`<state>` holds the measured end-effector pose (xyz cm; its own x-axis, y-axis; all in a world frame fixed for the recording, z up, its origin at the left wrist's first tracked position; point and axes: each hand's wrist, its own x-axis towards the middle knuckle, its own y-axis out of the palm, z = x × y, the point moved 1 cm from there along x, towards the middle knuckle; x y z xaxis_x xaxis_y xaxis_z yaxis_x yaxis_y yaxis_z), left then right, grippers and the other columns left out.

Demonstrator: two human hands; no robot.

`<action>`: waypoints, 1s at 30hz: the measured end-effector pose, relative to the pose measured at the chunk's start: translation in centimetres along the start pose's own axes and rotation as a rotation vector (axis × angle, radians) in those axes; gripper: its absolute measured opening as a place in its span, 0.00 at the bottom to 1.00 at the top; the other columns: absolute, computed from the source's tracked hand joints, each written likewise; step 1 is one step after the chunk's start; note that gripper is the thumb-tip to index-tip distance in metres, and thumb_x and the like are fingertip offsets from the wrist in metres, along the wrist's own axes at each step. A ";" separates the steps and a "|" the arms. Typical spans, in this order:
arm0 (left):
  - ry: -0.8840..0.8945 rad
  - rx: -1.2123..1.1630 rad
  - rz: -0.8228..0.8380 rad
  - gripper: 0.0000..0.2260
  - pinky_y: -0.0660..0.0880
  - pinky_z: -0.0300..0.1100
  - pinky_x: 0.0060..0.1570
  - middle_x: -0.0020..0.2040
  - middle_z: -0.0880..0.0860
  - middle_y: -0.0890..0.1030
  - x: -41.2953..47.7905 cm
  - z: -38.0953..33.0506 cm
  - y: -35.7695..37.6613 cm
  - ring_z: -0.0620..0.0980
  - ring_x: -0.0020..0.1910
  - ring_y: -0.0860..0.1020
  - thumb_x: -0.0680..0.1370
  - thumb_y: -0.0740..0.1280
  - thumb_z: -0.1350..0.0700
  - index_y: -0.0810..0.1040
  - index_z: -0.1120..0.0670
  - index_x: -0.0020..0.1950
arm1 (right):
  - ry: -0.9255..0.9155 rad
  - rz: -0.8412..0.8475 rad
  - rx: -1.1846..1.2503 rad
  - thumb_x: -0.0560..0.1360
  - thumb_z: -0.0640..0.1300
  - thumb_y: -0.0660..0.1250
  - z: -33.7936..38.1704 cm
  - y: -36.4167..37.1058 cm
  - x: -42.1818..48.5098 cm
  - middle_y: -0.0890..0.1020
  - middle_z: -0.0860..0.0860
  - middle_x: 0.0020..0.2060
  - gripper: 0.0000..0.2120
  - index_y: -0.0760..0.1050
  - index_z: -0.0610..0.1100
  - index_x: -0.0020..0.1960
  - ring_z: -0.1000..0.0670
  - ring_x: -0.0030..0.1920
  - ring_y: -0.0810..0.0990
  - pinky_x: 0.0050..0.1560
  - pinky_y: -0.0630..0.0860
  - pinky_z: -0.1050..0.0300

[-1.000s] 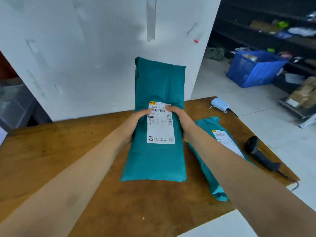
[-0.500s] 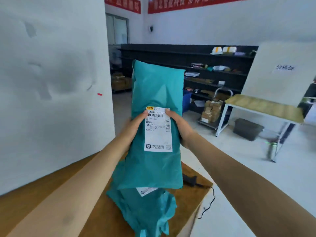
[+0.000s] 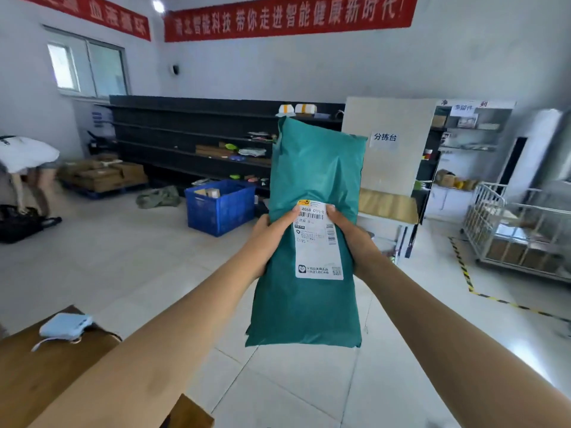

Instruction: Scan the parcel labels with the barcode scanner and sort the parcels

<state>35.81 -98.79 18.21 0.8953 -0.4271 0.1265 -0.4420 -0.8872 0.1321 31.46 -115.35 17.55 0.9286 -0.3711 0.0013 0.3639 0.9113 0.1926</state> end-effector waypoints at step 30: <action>0.064 0.125 -0.428 0.21 0.77 0.48 0.56 0.51 0.48 0.85 65.1 8.8 -1.0 0.49 0.52 0.82 0.66 0.74 0.37 0.80 0.47 0.54 | 0.044 0.315 0.017 0.64 0.55 0.78 0.3 -2.9 70.7 0.86 0.47 0.48 0.26 0.79 0.42 0.56 0.45 0.49 0.85 0.55 0.80 0.47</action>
<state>95.07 -127.24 17.66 0.9891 -0.0090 0.1470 -0.0189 -0.9976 0.0661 96.06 -144.32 17.42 0.9978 -0.0631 0.0211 0.0574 0.9770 0.2055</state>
